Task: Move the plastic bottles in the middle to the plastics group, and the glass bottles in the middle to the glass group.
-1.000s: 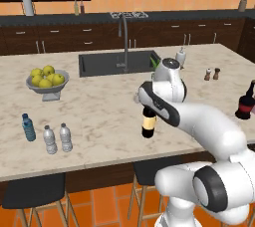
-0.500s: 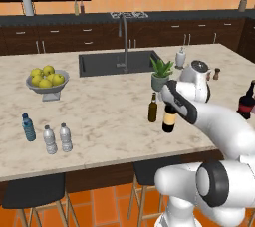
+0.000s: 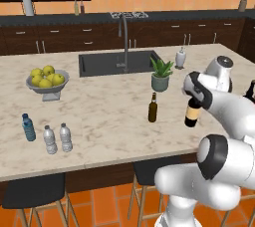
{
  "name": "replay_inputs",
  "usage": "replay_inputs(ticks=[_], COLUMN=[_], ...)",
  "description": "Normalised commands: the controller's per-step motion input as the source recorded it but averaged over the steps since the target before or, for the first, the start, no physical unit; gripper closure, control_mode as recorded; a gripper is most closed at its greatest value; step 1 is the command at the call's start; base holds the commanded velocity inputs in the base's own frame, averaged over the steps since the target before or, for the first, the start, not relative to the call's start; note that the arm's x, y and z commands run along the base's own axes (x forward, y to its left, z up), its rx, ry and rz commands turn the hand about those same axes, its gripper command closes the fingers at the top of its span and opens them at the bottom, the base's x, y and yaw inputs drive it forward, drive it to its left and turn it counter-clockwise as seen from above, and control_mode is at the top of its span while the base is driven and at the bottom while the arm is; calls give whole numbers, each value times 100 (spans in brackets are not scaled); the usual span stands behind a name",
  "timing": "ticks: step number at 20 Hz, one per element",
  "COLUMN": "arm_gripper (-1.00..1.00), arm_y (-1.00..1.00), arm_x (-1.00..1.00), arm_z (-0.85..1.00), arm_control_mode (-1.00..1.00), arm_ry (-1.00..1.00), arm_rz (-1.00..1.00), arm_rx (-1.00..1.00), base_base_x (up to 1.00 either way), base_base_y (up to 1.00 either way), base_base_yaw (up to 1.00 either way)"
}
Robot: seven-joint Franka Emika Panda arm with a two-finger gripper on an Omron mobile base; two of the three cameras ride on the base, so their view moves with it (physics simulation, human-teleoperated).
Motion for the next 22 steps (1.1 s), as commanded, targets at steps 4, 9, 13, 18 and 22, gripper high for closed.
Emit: replay_inputs(ticks=[4,9,13,18,22], arm_gripper=[100,100,100,100,100], arm_y=[-100,-97,-71,-71,-64], arm_x=[-1,-28,-39,-34,-32], arm_z=[0,5,34,9,-4], arm_control_mode=[-100,-100,-100,-100,-100], arm_ry=[0,0,0,0,0], arm_rz=[-9,-8,-7,-4,-3], arm_rx=[0,0,0,0,0], base_base_x=[0,0,0,0,0], base_base_y=[0,0,0,0,0], base_base_yaw=[0,0,0,0,0])
